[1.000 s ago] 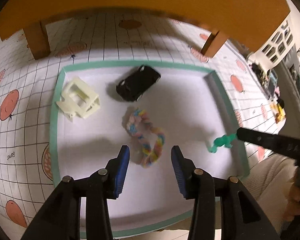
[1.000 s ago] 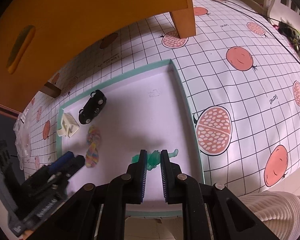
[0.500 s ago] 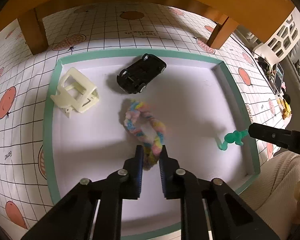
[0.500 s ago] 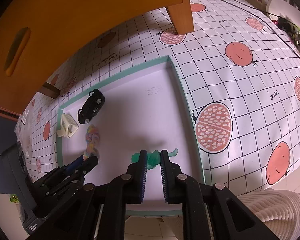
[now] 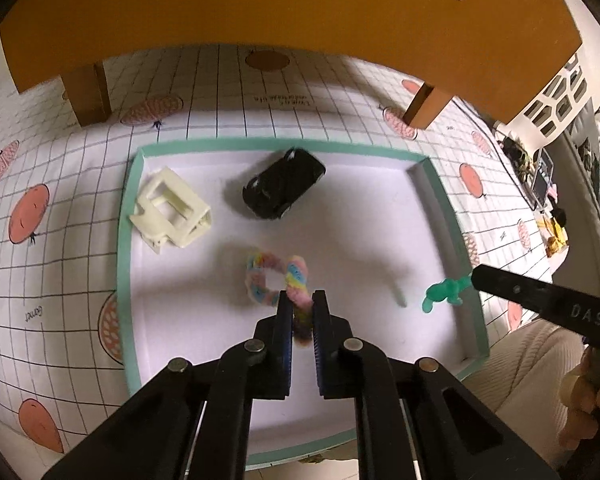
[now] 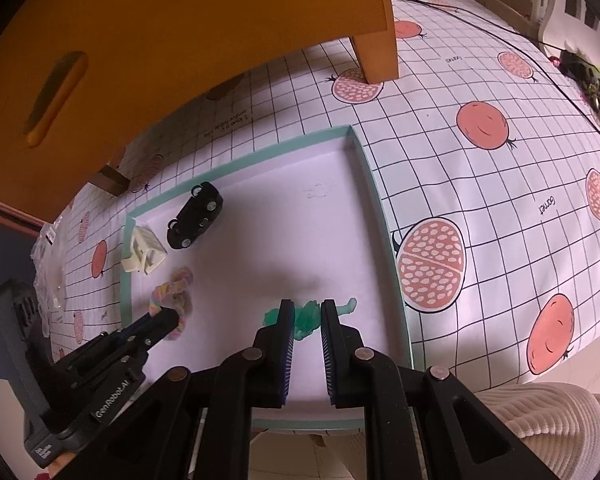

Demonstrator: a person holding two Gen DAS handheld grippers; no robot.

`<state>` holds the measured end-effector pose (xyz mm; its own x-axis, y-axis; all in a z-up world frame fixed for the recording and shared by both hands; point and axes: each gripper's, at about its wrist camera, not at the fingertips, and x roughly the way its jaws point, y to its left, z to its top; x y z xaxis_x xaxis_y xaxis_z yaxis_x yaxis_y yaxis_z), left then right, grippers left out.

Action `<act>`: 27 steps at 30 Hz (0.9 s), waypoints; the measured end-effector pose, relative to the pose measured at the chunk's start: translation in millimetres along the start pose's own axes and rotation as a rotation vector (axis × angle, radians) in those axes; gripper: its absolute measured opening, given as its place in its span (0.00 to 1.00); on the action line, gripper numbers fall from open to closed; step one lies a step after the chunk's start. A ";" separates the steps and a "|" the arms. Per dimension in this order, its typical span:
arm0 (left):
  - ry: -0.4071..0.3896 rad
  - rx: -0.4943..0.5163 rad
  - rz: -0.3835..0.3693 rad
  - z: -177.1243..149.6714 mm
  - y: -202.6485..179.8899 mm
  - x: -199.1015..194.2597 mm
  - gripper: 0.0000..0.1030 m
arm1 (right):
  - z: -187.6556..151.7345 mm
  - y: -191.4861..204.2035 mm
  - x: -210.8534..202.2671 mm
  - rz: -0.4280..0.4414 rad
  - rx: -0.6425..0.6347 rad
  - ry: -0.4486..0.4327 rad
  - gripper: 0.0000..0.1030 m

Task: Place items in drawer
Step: 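Grasp the rainbow rope toy with left tool while right tool grasps the green figure, then carry rope toy and green figure into the drawer and open both tools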

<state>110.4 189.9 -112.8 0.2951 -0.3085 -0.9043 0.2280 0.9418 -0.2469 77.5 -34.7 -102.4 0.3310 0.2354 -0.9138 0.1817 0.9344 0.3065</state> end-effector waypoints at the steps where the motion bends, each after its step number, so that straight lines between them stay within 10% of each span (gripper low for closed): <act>1: -0.006 -0.001 -0.004 2.0 -0.2 -3.3 0.08 | 0.0 0.7 -1.2 0.002 -0.002 -0.001 0.14; 21: -0.147 0.037 -0.067 24.3 -17.6 -67.8 0.07 | 10.9 30.8 -52.5 0.044 -0.052 -0.106 0.14; 27: -0.295 0.086 -0.137 44.4 -32.3 -137.5 0.07 | 19.5 46.6 -95.8 0.092 -0.082 -0.186 0.14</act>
<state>103.6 196.1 35.0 0.5092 -0.4685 -0.7220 0.3577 0.8782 -0.3177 72.3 -18.9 4.6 0.5093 0.2747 -0.8156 0.0691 0.9316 0.3569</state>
